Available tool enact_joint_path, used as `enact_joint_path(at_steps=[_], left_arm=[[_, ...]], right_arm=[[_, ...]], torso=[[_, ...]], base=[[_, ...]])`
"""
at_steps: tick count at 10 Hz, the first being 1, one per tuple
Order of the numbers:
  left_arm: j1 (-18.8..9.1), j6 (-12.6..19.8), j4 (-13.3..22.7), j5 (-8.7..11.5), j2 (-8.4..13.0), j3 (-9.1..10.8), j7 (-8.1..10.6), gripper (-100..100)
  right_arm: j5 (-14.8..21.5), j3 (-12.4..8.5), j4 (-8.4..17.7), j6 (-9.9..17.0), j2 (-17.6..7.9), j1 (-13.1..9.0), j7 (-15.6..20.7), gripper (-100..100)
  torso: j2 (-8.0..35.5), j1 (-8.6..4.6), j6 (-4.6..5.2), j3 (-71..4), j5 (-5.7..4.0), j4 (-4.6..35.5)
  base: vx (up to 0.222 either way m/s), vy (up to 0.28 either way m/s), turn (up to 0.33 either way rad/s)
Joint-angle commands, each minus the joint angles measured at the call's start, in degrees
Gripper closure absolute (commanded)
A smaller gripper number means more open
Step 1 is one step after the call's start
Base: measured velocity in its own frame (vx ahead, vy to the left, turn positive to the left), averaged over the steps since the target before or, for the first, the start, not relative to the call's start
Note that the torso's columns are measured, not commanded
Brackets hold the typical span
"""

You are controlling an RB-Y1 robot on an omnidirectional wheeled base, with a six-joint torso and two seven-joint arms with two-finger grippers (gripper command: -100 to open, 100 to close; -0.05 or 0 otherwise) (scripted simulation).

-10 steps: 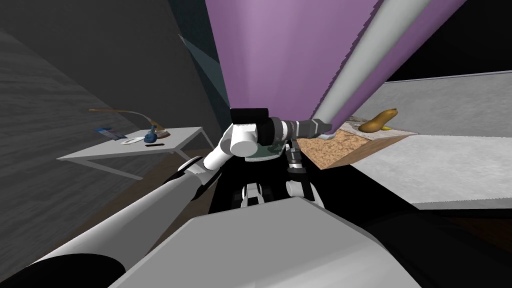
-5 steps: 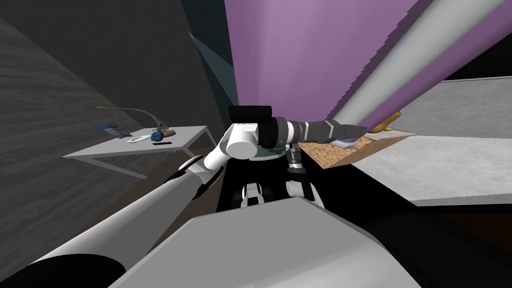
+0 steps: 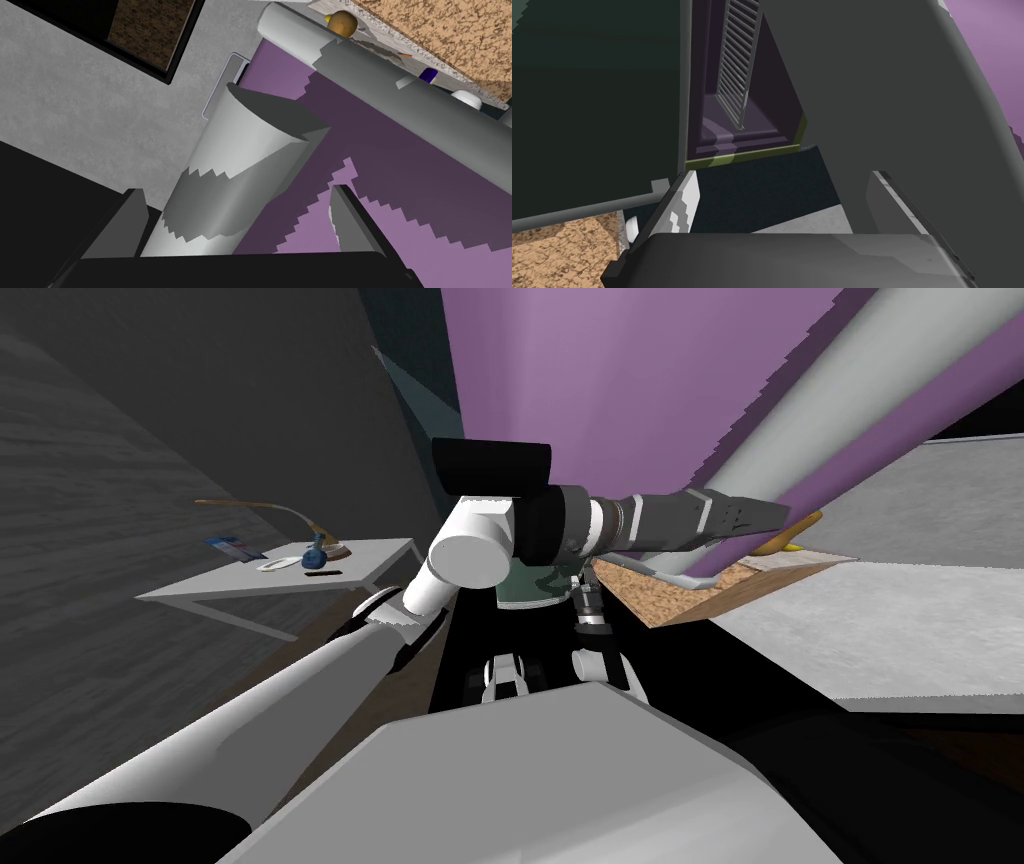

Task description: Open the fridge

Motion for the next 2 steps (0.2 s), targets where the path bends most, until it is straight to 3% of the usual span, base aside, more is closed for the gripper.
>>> enact_joint_path(at_steps=[1, 2], left_arm=[[-1.1, 0.7, 0.3, 0.7, 0.0, 0.84, 0.6, -100], [-1.2, 0.8, 0.4, 0.8, 0.0, 0.92, 0.67, 0]], right_arm=[[0.0, 0.0, 0.0, 0.0, 0.0, 0.0, 0.0, 0], [0.0, 0.0, 0.0, 0.0, 0.0, 0.0, 0.0, 0]], torso=[[0.0, -0.03, 0.0, 0.0, -0.01, 0.0], [-0.1, -0.08, 0.01, 0.0, -0.03, 0.0]], base=[[0.002, -0.012, 0.004], [0.0, 0.0, 0.0]])
